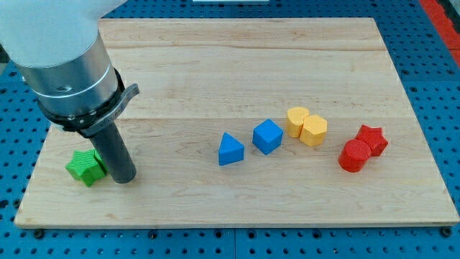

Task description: Move the blue blocks to the right side of the green blocks

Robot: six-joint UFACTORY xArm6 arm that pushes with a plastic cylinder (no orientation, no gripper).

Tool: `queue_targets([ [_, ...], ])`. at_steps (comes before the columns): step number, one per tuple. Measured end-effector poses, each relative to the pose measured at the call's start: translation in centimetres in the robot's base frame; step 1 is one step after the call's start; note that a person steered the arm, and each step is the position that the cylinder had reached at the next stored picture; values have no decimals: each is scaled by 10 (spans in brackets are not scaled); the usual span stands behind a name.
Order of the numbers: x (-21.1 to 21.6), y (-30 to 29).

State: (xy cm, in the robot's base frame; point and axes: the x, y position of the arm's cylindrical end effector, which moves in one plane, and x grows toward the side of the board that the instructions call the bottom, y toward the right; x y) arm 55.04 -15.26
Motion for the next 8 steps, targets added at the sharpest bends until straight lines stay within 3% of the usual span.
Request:
queue_targets([
  [5,-1,9],
  [7,18,175],
  [8,-4,221],
])
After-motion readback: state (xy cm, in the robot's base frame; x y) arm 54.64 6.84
